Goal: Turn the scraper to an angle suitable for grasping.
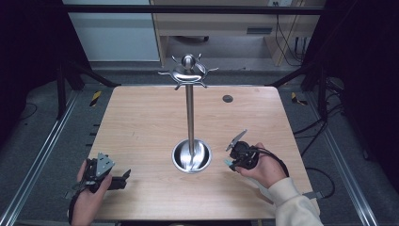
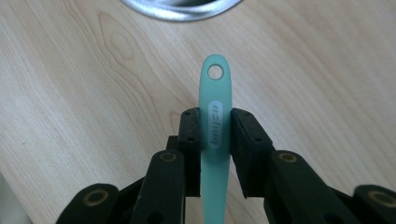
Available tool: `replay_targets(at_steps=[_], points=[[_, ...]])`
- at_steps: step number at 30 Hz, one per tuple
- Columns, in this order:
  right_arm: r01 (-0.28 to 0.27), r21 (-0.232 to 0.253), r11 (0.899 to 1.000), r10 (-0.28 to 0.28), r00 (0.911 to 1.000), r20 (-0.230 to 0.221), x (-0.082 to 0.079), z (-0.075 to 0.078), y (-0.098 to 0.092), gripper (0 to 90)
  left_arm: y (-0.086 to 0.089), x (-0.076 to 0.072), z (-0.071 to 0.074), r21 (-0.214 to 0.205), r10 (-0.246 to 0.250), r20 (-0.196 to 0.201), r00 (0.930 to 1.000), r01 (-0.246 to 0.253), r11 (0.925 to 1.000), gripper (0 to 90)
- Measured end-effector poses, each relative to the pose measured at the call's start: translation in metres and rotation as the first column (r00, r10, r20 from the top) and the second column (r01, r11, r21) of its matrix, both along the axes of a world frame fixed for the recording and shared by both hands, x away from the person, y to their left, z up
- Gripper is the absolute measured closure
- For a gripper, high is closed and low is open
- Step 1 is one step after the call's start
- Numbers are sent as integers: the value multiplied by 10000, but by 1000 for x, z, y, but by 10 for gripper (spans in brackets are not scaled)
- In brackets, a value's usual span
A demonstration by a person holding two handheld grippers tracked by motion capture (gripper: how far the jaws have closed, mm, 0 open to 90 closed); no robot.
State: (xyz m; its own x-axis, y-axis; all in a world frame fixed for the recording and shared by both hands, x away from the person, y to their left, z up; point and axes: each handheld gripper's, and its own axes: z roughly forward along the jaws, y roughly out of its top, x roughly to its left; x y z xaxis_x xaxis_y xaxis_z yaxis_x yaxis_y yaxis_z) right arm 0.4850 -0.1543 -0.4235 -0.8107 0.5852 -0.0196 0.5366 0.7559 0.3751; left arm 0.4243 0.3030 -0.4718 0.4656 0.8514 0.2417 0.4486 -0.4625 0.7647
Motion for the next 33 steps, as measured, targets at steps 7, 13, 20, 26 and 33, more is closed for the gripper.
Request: replay_targets(at_steps=[7, 13, 20, 26, 33], points=[[163, 406, 9990, -189, 9978, 628, 1, 26, -8, 745, 0, -2, 3, -104, 6, 268, 9996, -3, 9999, 28], [259, 895, 9957, -352, 9939, 1044, 1, 47, -14, 745, 0, -2, 3, -99, 7, 220, 9998, -5, 10000, 28], [198, 1438, 9894, -416, 9878, 1504, -1, 67, -19, 745, 0, -2, 2, -132, 5, 202, 9998, -2, 9999, 28], [209, 1819, 9831, -508, 9856, 1613, 1, 76, -20, 744, 1, -2, 2, -222, 40, 178, 9998, -36, 9997, 28], [170, 2261, 9739, -590, 9818, 1805, 2, 87, -18, 744, 1, -2, 2, -185, 61, 199, 9998, -58, 9998, 28]])
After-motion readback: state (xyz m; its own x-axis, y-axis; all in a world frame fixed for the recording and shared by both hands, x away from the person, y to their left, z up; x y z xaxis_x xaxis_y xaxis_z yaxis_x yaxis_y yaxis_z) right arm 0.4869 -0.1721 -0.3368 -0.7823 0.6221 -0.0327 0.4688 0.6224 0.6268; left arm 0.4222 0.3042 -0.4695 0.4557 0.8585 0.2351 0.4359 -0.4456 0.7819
